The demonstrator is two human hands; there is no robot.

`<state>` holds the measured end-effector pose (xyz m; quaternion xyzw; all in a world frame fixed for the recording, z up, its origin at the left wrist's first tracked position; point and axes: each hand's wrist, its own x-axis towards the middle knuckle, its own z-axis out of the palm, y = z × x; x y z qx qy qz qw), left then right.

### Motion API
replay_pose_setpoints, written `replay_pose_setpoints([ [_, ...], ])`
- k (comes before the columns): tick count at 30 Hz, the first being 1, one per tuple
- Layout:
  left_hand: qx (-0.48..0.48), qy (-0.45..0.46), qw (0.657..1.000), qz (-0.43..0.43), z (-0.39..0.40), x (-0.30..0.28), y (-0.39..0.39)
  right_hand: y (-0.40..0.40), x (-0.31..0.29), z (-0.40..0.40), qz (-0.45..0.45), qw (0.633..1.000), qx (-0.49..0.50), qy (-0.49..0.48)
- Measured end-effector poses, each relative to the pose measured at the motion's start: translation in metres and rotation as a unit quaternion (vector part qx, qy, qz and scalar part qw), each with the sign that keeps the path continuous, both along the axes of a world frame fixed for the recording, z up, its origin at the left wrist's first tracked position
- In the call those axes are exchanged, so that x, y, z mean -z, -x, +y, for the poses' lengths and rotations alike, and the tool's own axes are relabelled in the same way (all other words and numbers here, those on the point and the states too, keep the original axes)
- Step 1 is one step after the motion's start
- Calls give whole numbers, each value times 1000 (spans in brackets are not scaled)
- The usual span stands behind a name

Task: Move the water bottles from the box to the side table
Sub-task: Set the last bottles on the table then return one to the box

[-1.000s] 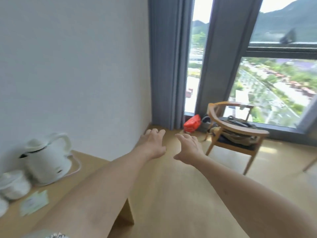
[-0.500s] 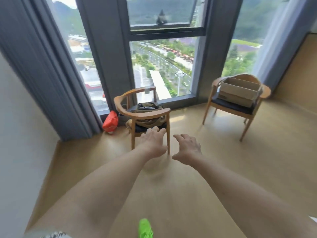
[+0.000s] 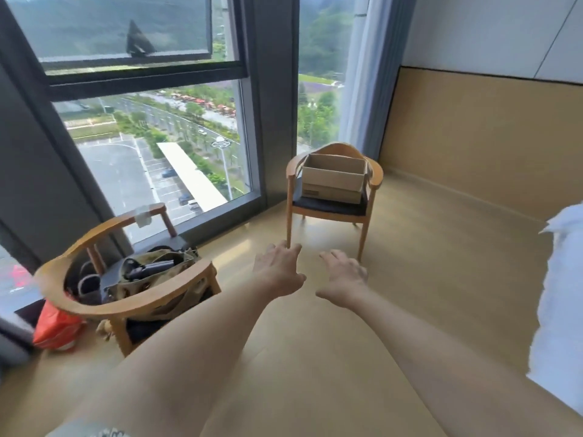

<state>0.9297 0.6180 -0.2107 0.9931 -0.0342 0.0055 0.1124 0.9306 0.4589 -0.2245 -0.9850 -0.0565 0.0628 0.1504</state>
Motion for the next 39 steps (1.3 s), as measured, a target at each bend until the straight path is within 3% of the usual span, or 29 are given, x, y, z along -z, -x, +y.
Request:
replay_pose_setpoints([
  [10,48,22,998,24,-15,30,-188,-158,17,-18,40,998,43,-11],
  [23,46,3,999,19,-69,33,-489,-466,23,-81,49,997,49,-45],
  [39,78,-8,995,67,-72,67,-795,-758,68,-77,83,993,72,-35],
])
